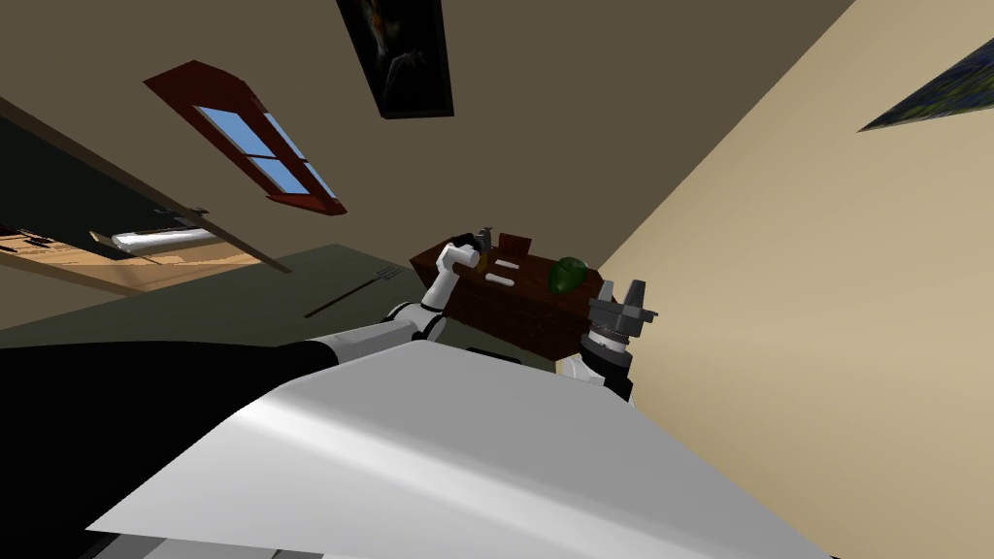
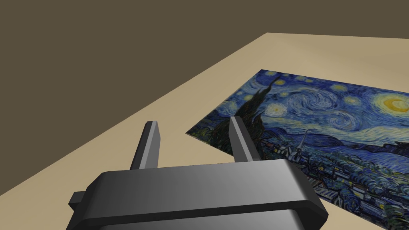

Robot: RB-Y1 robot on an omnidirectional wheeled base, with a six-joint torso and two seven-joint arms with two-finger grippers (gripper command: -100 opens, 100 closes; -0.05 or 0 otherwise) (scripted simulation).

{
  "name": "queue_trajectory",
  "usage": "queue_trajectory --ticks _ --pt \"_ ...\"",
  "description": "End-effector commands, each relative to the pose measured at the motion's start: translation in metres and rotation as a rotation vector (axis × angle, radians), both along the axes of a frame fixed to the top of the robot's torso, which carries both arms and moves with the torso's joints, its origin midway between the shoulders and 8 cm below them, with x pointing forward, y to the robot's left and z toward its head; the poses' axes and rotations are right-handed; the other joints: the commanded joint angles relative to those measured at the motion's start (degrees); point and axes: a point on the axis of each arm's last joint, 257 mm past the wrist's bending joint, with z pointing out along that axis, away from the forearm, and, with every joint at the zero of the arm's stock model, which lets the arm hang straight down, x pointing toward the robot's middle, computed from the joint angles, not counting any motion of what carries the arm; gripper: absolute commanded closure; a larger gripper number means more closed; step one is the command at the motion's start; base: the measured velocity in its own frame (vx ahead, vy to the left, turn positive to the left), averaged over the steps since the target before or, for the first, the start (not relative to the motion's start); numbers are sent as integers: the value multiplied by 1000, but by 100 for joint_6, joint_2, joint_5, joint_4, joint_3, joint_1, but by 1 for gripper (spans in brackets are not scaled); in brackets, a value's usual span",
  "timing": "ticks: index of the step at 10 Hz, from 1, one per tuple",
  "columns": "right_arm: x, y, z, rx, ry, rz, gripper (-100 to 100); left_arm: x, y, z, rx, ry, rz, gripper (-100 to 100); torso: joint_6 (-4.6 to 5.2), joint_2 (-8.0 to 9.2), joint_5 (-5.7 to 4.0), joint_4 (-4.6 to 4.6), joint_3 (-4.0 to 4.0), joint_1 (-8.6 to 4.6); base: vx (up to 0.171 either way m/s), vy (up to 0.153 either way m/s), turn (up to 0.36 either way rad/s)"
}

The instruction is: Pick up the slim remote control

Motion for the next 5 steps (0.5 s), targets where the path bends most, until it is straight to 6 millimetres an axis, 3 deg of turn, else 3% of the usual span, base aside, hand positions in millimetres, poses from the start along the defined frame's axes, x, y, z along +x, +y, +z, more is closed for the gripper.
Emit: queue_trajectory --ticks 1,3,4,5 --pt "0 0 0 0 0 0 0 1 0 -6 6 32 0 -100 0 0 0 0 0 0 0 0 0" --pt "0 0 0 0 0 0 0 9 -9 -21 21 112 -11 -100 1 -1 0 0 0 -1 9 2 -25" --pt "0 0 0 0 0 0 0 14 -20 -19 27 138 -26 -100 0 -2 0 0 -1 0 15 3 -24" --pt "0 0 0 0 0 0 0 14 -18 -33 35 182 -21 -100 1 -4 0 0 -2 -1 15 2 -19"
